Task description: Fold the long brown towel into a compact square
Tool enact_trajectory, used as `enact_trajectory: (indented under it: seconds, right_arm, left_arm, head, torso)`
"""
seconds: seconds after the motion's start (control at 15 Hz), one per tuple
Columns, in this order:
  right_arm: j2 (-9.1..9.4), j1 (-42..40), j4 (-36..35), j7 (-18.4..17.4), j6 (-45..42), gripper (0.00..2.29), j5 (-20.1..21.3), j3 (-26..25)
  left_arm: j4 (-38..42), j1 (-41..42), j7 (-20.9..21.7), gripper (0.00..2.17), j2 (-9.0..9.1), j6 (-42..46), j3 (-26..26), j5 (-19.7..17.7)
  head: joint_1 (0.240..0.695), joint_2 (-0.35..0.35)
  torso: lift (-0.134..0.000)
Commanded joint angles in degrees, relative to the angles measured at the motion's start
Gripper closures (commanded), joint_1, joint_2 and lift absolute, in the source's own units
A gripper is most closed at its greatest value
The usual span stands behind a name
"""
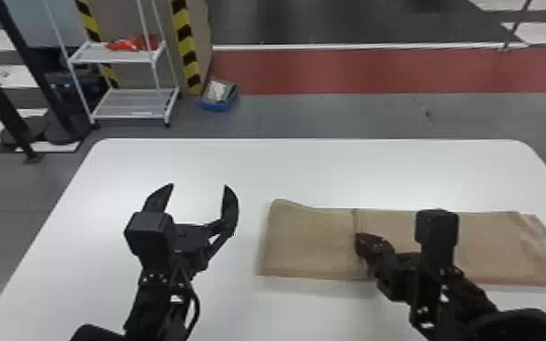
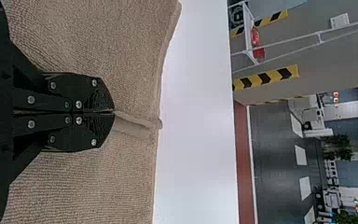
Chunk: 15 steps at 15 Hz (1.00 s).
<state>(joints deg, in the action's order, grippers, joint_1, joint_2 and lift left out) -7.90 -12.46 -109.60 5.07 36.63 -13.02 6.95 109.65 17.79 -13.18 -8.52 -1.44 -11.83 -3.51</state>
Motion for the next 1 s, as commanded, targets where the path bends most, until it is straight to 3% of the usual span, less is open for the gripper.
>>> enact_trajectory:
  seconds: [0.0,0.07,0.2,0.27,0.8,0.87,0.93]
  right_arm:
    - [-0.01,-0.29,-0.97,0.03,0.07,1.33,-0.60,-0.18]
    - [-0.01,-0.46,-1.23,-0.23,0.42,1.26,-0.86,-0.18]
    - [-0.01,-1.17,-1.67,-0.50,0.07,0.64,-0.51,-0.10]
    - [-0.01,-1.26,-1.76,-0.58,0.07,0.58,0.02,-0.10]
    - [0.08,-0.55,-1.23,-1.90,2.53,0.58,0.54,-0.45]
    - [0.08,-0.29,-1.23,-1.90,2.53,0.61,0.72,-0.18]
    - [0.08,0.06,-1.23,-1.90,2.70,0.80,0.81,0.08]
  left_arm:
    - [-0.23,-0.03,0.00,0.04,0.00,-0.11,0.14,-0.09]
    - [-0.23,-0.03,0.00,0.04,0.00,-0.11,0.23,-0.09]
    - [-0.23,-0.03,0.00,0.04,0.00,0.07,0.23,-0.09]
    - [-0.23,-0.03,0.00,0.04,0.00,-0.11,0.23,-0.09]
    - [-0.76,-0.03,0.88,0.04,0.00,0.07,0.41,-0.18]
    - [-0.76,0.05,0.88,0.04,0.00,0.07,0.41,-0.18]
    - [-0.76,-0.03,0.88,0.04,0.00,0.07,0.50,-0.18]
  head:
    - [0.695,0.040]
    - [0.695,0.042]
    - [0.695,0.044]
    - [0.695,0.045]
    - [0.695,0.031]
    - [0.695,0.030]
    - [0.695,0.030]
  torso:
    - [-0.115]
    - [-0.115]
    - [-0.115]
    - [-0.115]
    - [-0.115]
    - [-0.115]
    - [-0.115]
